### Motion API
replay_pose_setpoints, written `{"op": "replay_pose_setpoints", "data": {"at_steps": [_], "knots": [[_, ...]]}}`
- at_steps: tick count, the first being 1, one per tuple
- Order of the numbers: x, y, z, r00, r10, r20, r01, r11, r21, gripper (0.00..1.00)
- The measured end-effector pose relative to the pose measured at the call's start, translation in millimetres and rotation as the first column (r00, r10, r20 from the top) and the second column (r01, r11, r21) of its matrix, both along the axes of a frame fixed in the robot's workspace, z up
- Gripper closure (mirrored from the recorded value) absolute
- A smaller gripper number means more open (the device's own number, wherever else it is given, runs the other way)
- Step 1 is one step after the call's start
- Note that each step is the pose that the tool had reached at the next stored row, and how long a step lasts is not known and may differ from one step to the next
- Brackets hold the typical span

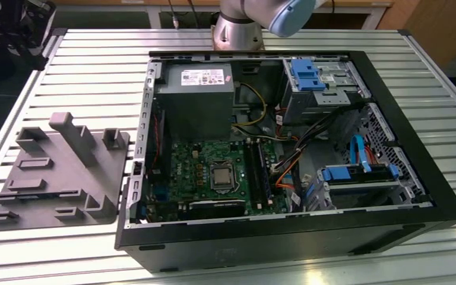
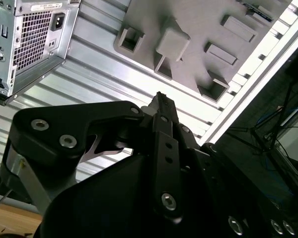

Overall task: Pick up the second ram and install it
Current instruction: 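Reach for the second ram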

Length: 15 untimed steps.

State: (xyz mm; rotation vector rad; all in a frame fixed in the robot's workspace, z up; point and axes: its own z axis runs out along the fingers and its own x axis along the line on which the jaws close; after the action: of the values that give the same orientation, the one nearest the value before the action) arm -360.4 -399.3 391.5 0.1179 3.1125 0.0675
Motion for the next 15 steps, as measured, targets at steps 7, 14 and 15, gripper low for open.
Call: {"op": "replay_pose_setpoints", "data": {"at_steps": [7, 14, 15], "knots": [[-5.5, 0.0, -0.1, 1.0000, 0.000, 0.0000, 0.000, 1.0000, 0.0001, 0.89], [-10.9, 0.0, -0.1, 1.0000, 0.000, 0.0000, 0.000, 1.0000, 0.0001, 0.89], [-11.4, 0.0, -0.2, 1.0000, 0.000, 0.0001, 0.000, 1.0000, 0.0001, 0.89]]}}
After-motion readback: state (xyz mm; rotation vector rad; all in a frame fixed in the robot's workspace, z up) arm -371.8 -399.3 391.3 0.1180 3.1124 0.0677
